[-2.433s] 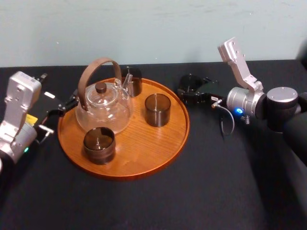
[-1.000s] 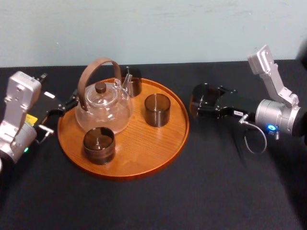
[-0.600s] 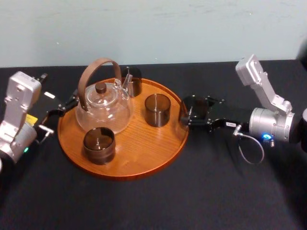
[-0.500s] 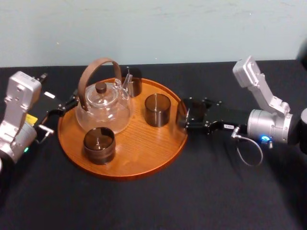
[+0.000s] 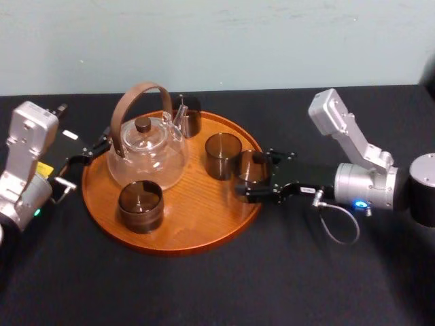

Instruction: Pick up the glass from the table and place it on the tray.

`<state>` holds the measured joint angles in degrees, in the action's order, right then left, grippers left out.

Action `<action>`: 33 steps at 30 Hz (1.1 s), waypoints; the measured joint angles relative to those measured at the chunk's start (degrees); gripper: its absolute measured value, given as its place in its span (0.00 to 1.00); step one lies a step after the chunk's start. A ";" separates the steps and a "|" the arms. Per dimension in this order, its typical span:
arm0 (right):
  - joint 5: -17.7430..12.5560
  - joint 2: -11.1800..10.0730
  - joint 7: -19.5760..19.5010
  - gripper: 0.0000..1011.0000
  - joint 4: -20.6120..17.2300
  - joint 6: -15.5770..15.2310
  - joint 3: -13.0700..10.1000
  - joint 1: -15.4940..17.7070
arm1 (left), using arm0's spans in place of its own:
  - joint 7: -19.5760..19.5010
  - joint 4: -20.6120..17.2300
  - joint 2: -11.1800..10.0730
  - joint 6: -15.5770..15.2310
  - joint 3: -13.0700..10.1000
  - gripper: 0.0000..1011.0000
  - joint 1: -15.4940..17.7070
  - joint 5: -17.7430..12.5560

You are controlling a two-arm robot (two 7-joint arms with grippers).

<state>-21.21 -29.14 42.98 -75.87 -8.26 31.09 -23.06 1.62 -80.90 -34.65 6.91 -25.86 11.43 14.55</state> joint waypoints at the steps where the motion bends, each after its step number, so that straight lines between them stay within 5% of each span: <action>1: -0.03 0.19 -0.08 0.90 -0.02 0.03 0.40 -0.19 | 0.00 0.00 0.00 0.00 0.00 0.99 0.00 0.00; 33: -0.66 5.73 -1.07 0.90 8.02 1.40 6.81 -6.55 | 0.00 0.00 0.00 0.00 0.00 0.99 0.00 0.00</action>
<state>-21.86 -23.41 41.91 -67.84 -6.86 37.89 -29.61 1.62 -80.90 -34.64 6.91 -25.86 11.43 14.55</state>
